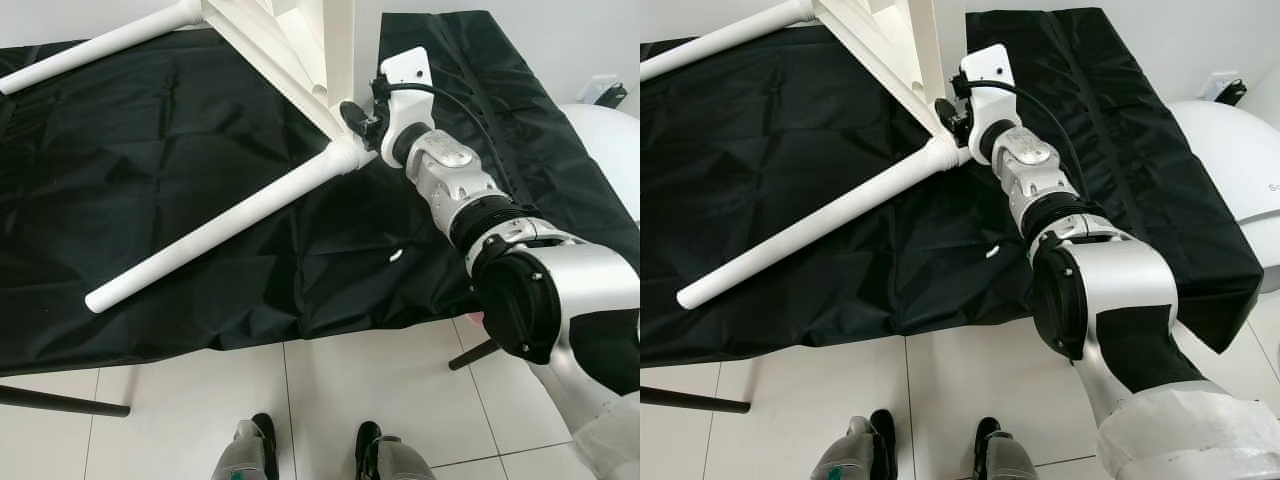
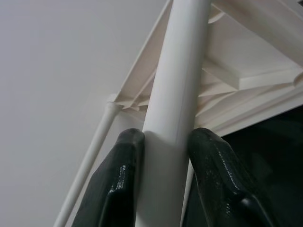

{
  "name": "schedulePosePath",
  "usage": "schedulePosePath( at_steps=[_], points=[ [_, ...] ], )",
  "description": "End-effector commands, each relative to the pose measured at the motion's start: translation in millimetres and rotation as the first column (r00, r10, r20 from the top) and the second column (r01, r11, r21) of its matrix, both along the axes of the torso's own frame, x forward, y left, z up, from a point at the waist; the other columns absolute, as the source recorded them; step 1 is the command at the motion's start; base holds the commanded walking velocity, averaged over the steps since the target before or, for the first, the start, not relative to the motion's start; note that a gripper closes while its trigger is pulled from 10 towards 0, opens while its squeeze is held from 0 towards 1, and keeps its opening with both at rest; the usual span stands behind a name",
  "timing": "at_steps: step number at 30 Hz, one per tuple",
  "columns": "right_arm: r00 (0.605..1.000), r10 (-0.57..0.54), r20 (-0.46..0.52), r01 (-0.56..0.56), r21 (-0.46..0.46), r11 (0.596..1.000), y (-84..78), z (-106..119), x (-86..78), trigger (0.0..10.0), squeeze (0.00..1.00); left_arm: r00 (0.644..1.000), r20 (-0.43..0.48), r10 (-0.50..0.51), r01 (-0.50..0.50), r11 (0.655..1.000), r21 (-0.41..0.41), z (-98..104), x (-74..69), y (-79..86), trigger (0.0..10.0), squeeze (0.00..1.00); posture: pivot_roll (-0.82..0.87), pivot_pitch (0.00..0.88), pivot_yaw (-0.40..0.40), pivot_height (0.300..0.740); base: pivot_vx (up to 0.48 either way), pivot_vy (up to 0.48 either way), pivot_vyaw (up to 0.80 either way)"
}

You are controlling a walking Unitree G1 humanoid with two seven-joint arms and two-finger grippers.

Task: Building children table

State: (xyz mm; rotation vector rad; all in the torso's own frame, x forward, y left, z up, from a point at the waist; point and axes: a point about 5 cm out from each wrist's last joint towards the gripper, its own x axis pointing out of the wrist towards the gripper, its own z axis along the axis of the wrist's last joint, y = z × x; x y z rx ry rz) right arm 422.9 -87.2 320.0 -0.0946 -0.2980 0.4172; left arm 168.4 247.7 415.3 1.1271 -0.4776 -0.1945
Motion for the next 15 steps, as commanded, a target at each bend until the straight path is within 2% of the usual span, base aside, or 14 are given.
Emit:
schedulePosePath(
  at_steps=[1,2,3,6,7,9,10,13,14,15],
  points=[
    [0.915,-0.048,0.400,-0.030,0.185,0.982,-17.0,112.4,-25.1,3.4,0.00,0.951,-0.305,0.039,-0.066,0.995,-0.080,-41.5,29.7,17.2,0.0,0.00,0.23,0.292,-0.009,0.740,0.000,0.000,0.00],
    [0.915,-0.048,0.400,-0.030,0.185,0.982,-17.0,112.4,-25.1,3.4,0.00,0.951,-0.305,0.039,-0.066,0.995,-0.080,-41.5,29.7,17.2,0.0,0.00,0.23,0.292,-0.009,0.740,0.000,0.000,0.00],
    [0.911,-0.043,0.410,-0.035,0.181,0.983,-17.3,115.2,-26.2,3.9,0.00,0.947,-0.317,0.047,-0.074,0.994,-0.076,-45.2,29.5,18.6,0.0,0.00,0.22,0.294,-0.009,0.740,0.000,0.000,0.00],
    [0.909,-0.040,0.415,-0.038,0.180,0.983,-17.4,116.6,-26.8,4.1,0.00,0.946,-0.322,0.045,-0.074,0.994,-0.078,-46.6,29.1,18.6,0.0,0.00,0.22,0.294,-0.009,0.740,0.000,0.000,0.00],
    [0.905,-0.038,0.423,-0.042,0.177,0.983,-17.6,118.6,-27.7,4.6,0.00,0.945,-0.325,0.048,-0.078,0.994,-0.079,-47.7,27.9,18.8,0.0,0.00,0.22,0.295,-0.012,0.740,0.000,0.000,0.00],
    [0.902,-0.035,0.430,-0.045,0.175,0.984,-17.7,120.2,-28.5,4.6,0.00,0.944,-0.327,0.050,-0.082,0.993,-0.084,-48.7,26.9,19.2,0.0,0.00,0.22,0.295,-0.012,0.740,0.000,0.000,0.00],
    [0.897,-0.031,0.441,-0.050,0.171,0.984,-17.5,122.7,-29.7,4.1,0.00,0.942,-0.331,0.057,-0.089,0.992,-0.085,-50.0,25.3,20.1,0.0,0.00,0.21,0.298,-0.014,0.740,0.000,0.000,0.00],
    [0.888,-0.021,0.459,-0.061,0.163,0.985,-16.6,127.1,-31.9,4.1,0.00,0.937,-0.344,0.063,-0.102,0.990,-0.098,-53.5,22.6,21.6,0.0,0.00,0.21,0.299,-0.018,0.740,0.000,0.000,0.00],
    [0.881,-0.015,0.472,-0.067,0.157,0.985,-15.8,130.4,-33.6,3.3,0.00,0.934,-0.350,0.068,-0.113,0.988,-0.108,-56.0,20.7,23.0,0.0,0.00,0.21,0.301,-0.022,0.740,0.000,0.000,0.00],
    [0.877,-0.012,0.480,-0.070,0.153,0.986,-15.3,132.4,-34.6,3.3,0.00,0.933,-0.353,0.072,-0.120,0.986,-0.115,-57.7,19.4,23.9,0.0,0.00,0.21,0.301,-0.022,0.740,0.000,0.000,0.00]
  ],
)
